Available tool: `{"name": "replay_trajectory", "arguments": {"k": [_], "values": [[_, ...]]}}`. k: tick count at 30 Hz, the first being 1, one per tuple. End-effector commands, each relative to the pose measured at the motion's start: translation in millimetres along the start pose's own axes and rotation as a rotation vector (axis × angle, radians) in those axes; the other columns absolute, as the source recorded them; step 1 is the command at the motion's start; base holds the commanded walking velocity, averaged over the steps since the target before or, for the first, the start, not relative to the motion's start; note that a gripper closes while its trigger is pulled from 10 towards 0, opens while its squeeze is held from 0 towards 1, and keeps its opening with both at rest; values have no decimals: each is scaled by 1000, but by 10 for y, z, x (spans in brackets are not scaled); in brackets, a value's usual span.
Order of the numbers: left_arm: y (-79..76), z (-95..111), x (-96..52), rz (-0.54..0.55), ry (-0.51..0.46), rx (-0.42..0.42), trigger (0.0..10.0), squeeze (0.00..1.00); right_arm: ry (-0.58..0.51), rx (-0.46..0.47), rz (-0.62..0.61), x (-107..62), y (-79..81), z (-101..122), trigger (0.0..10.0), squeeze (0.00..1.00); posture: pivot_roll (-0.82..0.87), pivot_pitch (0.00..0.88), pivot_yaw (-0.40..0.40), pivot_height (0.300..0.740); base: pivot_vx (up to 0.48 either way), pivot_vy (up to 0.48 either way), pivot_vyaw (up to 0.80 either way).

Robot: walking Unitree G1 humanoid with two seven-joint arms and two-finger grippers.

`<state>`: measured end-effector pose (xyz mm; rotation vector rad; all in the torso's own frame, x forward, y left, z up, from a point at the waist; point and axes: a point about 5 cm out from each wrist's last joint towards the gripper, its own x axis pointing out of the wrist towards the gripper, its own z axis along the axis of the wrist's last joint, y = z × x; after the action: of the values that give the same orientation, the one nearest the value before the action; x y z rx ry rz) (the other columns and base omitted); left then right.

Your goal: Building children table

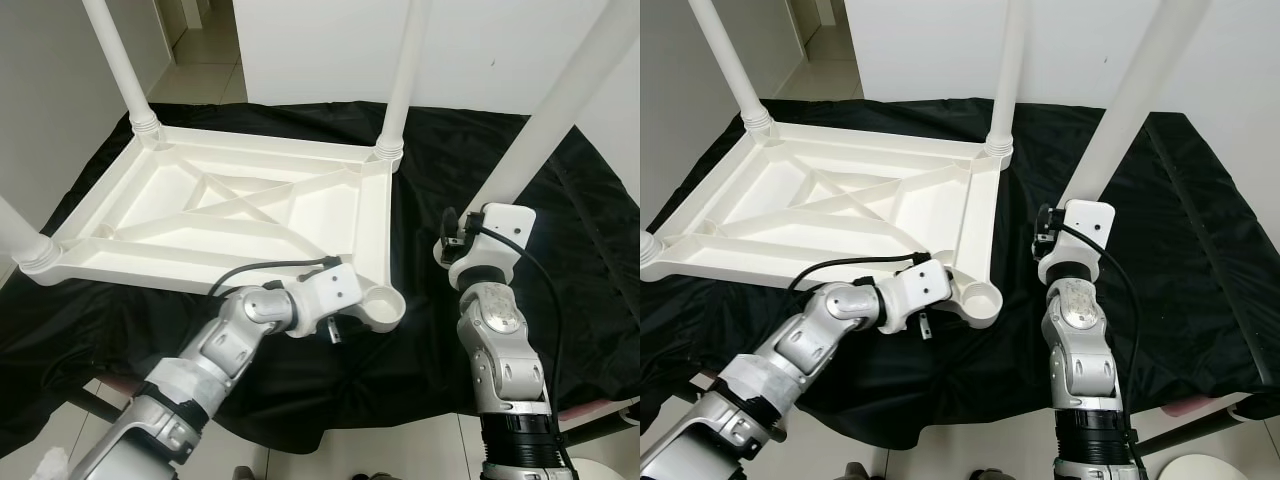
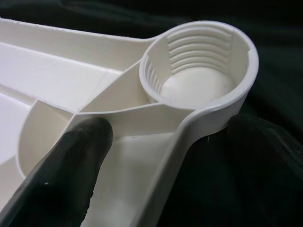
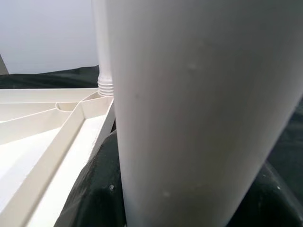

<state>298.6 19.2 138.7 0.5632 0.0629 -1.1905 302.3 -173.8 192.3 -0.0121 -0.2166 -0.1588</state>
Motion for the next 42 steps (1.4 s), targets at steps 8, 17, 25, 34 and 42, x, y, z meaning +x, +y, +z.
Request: {"name": "replay_trajectory", "arguments": {"k": [8, 17, 25, 34, 42], "values": [[-169, 286, 249, -31, -68, 39, 10000, 0, -14, 12, 75, 26, 94, 41, 10000, 0, -59, 87, 27, 740, 0, 0, 0], [50, 358, 124, 93, -133, -10, 10000, 0, -39, 19, 159, -27, 193, 67, 10000, 0, -49, 83, 30, 740, 0, 0, 0], [186, 391, -125, 167, -259, -145, 10000, 0, -69, 15, 227, -111, 222, 77, 10000, 0, -39, 81, 19, 740, 0, 0, 0], [273, 341, -341, 254, -305, -300, 10000, 0, -35, -16, 265, -180, 217, 0, 10000, 0, -27, 77, 0, 740, 0, 0, 0], [177, 277, -570, 284, -315, -172, 10000, 0, 33, -40, 338, -381, 282, -118, 10000, 0, -23, 71, -28, 740, 0, 0, 0]]}}
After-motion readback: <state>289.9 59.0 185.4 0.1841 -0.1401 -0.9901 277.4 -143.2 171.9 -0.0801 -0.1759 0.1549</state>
